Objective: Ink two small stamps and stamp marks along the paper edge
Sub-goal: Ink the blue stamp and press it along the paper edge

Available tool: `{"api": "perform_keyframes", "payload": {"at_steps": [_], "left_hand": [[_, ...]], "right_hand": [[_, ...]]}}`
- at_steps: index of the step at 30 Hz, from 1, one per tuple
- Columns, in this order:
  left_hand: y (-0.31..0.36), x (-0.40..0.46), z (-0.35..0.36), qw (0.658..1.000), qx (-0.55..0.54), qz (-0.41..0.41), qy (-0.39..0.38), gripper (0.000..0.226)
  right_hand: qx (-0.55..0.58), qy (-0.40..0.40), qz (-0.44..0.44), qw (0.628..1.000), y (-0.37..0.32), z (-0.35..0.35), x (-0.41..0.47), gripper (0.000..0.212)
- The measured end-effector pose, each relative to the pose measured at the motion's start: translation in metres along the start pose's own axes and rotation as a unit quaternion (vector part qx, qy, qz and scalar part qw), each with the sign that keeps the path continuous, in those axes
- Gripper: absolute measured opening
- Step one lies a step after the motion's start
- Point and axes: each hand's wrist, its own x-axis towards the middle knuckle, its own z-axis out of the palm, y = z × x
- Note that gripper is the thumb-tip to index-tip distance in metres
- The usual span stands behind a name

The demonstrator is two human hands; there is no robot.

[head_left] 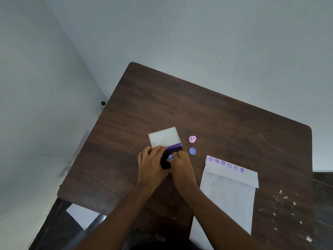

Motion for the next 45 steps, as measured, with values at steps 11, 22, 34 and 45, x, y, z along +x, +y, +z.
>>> {"api": "perform_keyframes", "payload": {"at_steps": [11,22,34,45], "left_hand": [[0.001,0.002,0.002,1.0,-0.009,-0.006,0.011,0.075],[0.004,0.002,0.0,1.0,-0.015,-0.011,0.01,0.071],[0.003,0.002,0.001,1.0,-0.012,-0.01,0.005,0.071],[0.006,-0.001,-0.006,1.0,-0.012,-0.015,-0.011,0.076]], "right_hand": [[0.017,-0.014,-0.011,1.0,0.0,0.009,0.006,0.047],[0.041,0.013,-0.034,0.999,0.003,0.008,0.003,0.047],[-0.007,0.029,-0.052,0.998,0.001,0.009,0.006,0.04],[-0.056,0.038,-0.078,0.995,0.004,0.009,0.009,0.037]]}}
